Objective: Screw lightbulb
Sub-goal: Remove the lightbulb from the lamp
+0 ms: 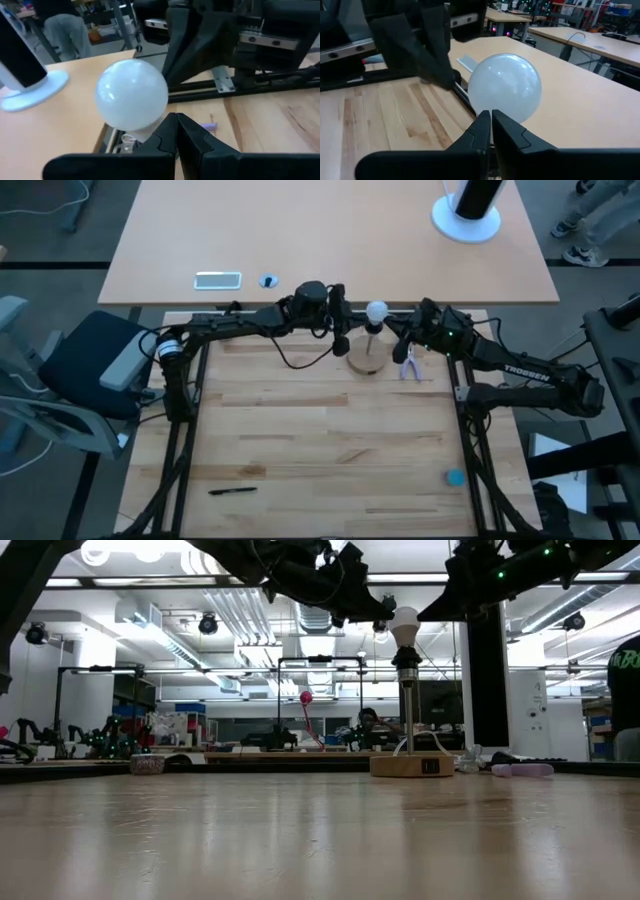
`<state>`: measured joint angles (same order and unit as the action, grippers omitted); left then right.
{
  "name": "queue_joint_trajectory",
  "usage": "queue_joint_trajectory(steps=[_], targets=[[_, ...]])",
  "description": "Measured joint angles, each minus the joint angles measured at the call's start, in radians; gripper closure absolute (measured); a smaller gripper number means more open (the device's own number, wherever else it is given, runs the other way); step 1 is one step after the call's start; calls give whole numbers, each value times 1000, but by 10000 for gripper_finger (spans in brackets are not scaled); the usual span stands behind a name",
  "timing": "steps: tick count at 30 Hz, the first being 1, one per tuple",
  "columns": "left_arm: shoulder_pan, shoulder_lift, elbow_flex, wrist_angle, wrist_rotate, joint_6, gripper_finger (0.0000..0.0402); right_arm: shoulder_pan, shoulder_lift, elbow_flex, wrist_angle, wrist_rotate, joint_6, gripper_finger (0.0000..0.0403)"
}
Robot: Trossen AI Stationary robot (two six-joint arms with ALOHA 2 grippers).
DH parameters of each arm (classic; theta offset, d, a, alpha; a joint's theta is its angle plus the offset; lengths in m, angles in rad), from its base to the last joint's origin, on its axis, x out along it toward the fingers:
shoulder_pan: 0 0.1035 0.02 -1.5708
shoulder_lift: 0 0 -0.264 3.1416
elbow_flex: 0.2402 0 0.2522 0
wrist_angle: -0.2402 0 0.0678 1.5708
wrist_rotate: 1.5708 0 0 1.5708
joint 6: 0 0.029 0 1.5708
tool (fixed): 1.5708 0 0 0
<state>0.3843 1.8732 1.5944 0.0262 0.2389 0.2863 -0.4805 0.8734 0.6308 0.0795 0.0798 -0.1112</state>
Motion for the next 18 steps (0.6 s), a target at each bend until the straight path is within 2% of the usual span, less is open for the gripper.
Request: queue_joint_trajectory(steps=[4, 10, 13, 18], targets=[[-4, -25, 0, 41, -75, 4, 401, 0, -15, 0, 0, 0, 6, 390], [12, -9, 2, 92, -319, 9, 401, 0, -23, 0, 3, 0, 5, 390], [18, 17, 0, 95, -325, 10, 401, 1, -20, 0, 5, -1, 5, 390], [11, 50, 0, 115, -270, 8, 401, 1, -19, 0, 7, -1, 5, 390]])
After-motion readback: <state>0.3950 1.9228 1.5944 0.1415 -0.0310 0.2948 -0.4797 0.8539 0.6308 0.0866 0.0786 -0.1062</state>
